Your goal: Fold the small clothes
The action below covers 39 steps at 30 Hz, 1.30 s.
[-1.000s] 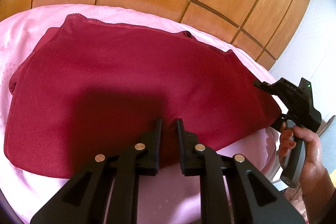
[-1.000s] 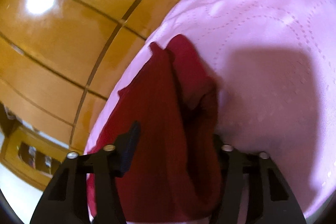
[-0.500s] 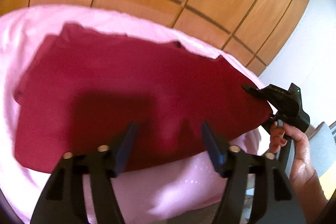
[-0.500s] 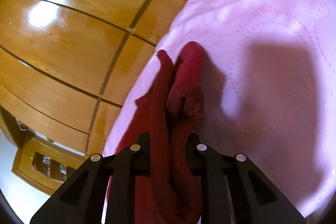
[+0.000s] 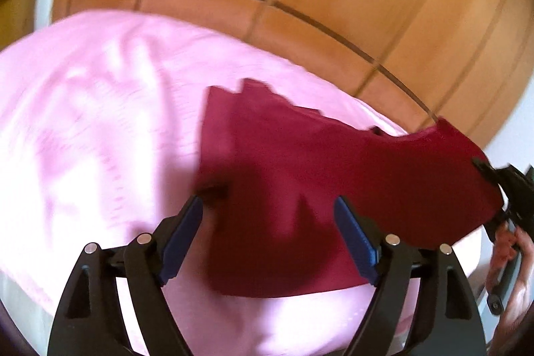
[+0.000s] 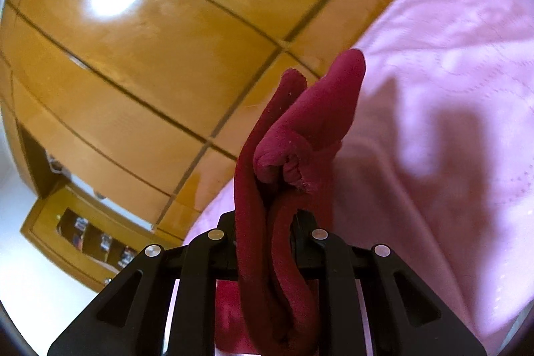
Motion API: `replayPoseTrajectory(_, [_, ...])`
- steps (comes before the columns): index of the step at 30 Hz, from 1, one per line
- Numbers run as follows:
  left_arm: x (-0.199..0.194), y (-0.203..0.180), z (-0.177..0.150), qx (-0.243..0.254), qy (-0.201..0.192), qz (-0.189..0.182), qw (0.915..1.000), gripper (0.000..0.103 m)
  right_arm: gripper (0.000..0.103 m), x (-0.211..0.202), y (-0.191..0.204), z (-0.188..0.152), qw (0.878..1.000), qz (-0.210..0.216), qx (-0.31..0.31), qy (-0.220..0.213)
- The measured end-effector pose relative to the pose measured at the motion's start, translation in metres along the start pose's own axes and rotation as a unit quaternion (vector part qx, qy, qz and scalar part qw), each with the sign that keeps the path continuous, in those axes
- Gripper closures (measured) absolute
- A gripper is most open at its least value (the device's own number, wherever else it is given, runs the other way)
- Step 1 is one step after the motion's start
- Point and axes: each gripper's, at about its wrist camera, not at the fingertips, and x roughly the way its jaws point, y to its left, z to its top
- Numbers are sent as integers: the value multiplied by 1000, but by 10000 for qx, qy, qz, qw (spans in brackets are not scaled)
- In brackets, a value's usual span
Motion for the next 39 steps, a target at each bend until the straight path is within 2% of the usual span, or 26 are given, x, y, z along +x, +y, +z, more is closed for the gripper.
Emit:
replayPoseTrajectory(4, [0, 25, -5, -305, 97, 148, 9994, 21, 86, 7, 31, -8, 9996, 179, -193, 128])
replayPoseTrajectory(10, [-6, 50, -7, -603, 126, 561, 9965, 18, 86, 34, 75, -30, 9962, 375, -638, 462])
replayPoseTrajectory(14, [-15, 66, -2, -832, 7, 715, 9940, 18, 86, 60, 97, -54, 9912, 538, -858, 849])
replayPoseTrajectory(21, [-21, 81, -1, -1191, -91, 677, 9905, 18, 86, 117, 122, -113, 9757, 777, -1069, 1750])
replayPoseTrajectory(25, [-22, 87, -3, -1300, -69, 679, 9892, 18, 86, 146, 126, -155, 9646, 588, -1373, 2175])
replayPoseTrajectory(31, [-25, 91, -5, -1418, -141, 628, 9878, 18, 84, 164, 110, -185, 9566, 316, -1461, 2502])
replayPoseTrajectory(34, [-23, 93, -5, -1508, -143, 582, 9867, 18, 74, 160, 112, -186, 9522, 423, -1649, 2538])
replayPoseTrajectory(35, [-23, 93, -4, -1527, -154, 565, 9865, 18, 53, 158, 116, -188, 9506, 526, -1695, 2547])
replayPoseTrajectory(36, [-23, 94, -3, -1535, -165, 554, 9864, 18, 23, 155, 119, -183, 9484, 766, -1680, 2578])
replayPoseTrajectory(37, [-25, 94, -3, -1535, -188, 532, 9865, 18, 17, 149, 119, -179, 9469, 1025, -1605, 2590])
replayPoseTrajectory(39, [-28, 92, 0, -1521, -248, 484, 9869, 18, 16, 126, 114, -167, 9471, 1455, -1480, 2446])
